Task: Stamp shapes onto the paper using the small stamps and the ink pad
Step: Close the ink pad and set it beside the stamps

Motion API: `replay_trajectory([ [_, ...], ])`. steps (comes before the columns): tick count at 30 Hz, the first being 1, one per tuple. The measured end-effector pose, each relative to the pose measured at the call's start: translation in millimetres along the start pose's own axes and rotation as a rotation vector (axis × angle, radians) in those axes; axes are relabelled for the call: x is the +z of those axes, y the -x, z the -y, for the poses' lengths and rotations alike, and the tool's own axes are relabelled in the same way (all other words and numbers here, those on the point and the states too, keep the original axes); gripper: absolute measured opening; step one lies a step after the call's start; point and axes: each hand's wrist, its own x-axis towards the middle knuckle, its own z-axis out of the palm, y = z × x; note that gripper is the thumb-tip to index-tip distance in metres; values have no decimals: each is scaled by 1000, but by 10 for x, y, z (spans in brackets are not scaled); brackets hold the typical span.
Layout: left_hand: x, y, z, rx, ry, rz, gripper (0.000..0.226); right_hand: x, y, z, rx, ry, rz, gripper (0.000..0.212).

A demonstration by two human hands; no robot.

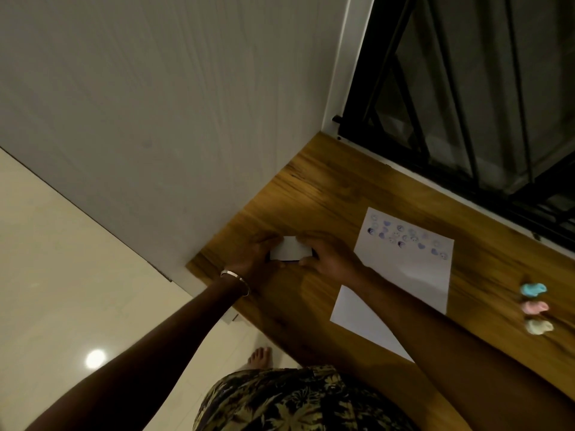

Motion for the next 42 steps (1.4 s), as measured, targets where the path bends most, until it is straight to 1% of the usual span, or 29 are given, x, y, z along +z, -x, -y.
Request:
replay_trajectory([
  [3,-26,0,8,31,4,24,66,-4,-21,-6,-6,33,9,61],
  [5,-1,39,17,50,-65,14,65,-10,-14,1,-29,86,16,60],
  [10,129,154,9,100,-138,-89,62,100,42,-18,-100,266,-8,56],
  [12,155,170,-7,109,-171,-113,61,198,81,-43,-137,439,12,53],
  [14,169,194,-34,114,-199,-136,59,278,115,-97,-271,698,11,47],
  [16,181,218,-59,135,-233,-176,57,319,136,-114,-321,788,3,47],
  [17,187,222,-59,146,-233,-199,56,330,141,-102,-303,747,-17,51],
  [18,192,221,-58,144,-215,-205,56,325,141,-80,-251,654,-40,53],
  [19,195,217,-50,124,-183,-190,58,320,139,-66,-199,510,-92,53],
  [21,209,200,-17,61,-99,-142,61,294,146,-71,-153,264,-200,53],
  [23,216,184,15,8,-18,-138,64,245,136,-95,-131,106,-199,55],
  [26,211,163,28,-29,47,-142,65,171,94,-117,-71,-33,-139,62],
  [28,199,154,31,-40,67,-161,62,147,63,-129,-44,-74,-109,63],
  [31,191,142,52,9,33,-205,60,157,83,-182,-39,-88,-109,65],
  [35,189,138,100,20,-19,-191,62,228,141,-205,-57,-88,-171,63],
  [37,189,136,105,-17,28,-189,69,271,151,-200,-42,-90,-196,65],
  [39,183,149,79,-92,140,-195,74,286,144,-184,5,-114,-205,70],
  [42,193,180,61,-127,232,-234,75,278,133,-169,23,-152,-197,75],
])
